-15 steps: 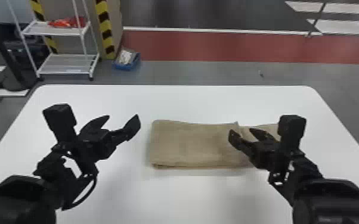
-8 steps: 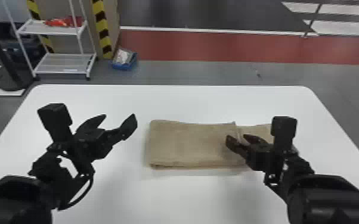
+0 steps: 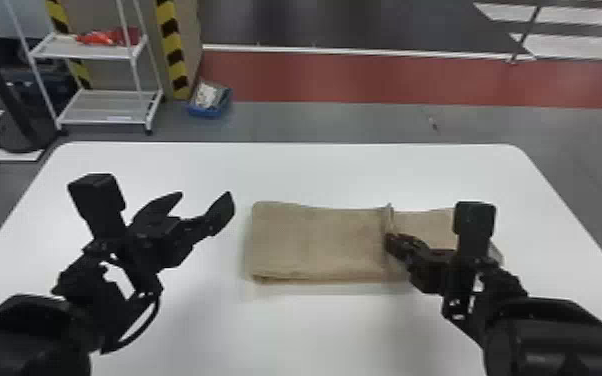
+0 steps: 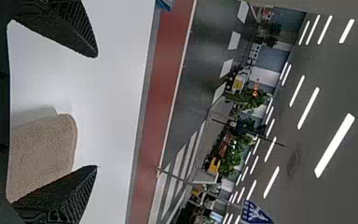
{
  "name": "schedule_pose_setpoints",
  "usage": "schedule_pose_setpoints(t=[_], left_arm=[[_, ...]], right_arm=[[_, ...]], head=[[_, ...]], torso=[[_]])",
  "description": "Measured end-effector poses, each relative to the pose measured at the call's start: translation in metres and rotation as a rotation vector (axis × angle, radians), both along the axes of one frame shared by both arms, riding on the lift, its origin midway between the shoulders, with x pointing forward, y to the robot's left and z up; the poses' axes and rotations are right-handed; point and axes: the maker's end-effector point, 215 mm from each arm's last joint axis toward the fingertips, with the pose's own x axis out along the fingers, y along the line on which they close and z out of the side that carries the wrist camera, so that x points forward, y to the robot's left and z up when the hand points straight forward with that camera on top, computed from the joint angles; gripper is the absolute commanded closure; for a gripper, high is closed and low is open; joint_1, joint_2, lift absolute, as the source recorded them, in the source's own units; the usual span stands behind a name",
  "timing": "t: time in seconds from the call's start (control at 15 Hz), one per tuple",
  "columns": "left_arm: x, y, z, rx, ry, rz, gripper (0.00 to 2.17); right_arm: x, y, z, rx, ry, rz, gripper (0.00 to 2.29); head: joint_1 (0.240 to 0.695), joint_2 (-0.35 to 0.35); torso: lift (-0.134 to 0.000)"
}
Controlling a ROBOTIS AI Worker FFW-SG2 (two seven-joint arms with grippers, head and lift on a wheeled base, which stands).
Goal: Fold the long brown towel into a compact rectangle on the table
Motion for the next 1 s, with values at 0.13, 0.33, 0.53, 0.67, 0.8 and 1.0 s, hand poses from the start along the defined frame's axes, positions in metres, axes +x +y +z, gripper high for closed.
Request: schedule_pose_setpoints(t=[0.13,0.33,0.53,0.67,0.8,1.0], left_arm=[[0.0,0.0,0.0,0.0,0.0,0.0,0.03],[-0.001,0.0,0.0,0.0,0.001,0.0,0.03],[-0.002,-0.001,-0.002,0.0,0.005,0.0,0.03],[-0.004,-0.001,-0.002,0.0,0.006,0.0,0.03],[-0.005,0.0,-0.003,0.001,0.008,0.002,0.03],[-0.007,-0.002,-0.005,0.003,0.014,0.001,0.03]], right_arm=[[-0.002,0.0,0.002,0.013,-0.003,0.001,1.2],[-0.001,0.002,0.021,0.03,-0.048,0.009,1.2],[-0.001,-0.015,0.07,0.076,-0.145,-0.02,1.2],[-0.007,-0.055,0.091,0.09,-0.174,-0.074,1.2],[-0.012,-0.101,0.087,0.078,-0.149,-0.119,1.2],[-0.016,-0.104,0.033,0.052,-0.057,-0.108,1.2]], head=[[0.695,-0.058],[0.695,-0.056],[0.695,-0.066],[0.695,-0.113],[0.695,-0.156],[0.695,-0.171]], torso=[[-0.124],[-0.124],[-0.124],[-0.124],[-0.124],[-0.124]])
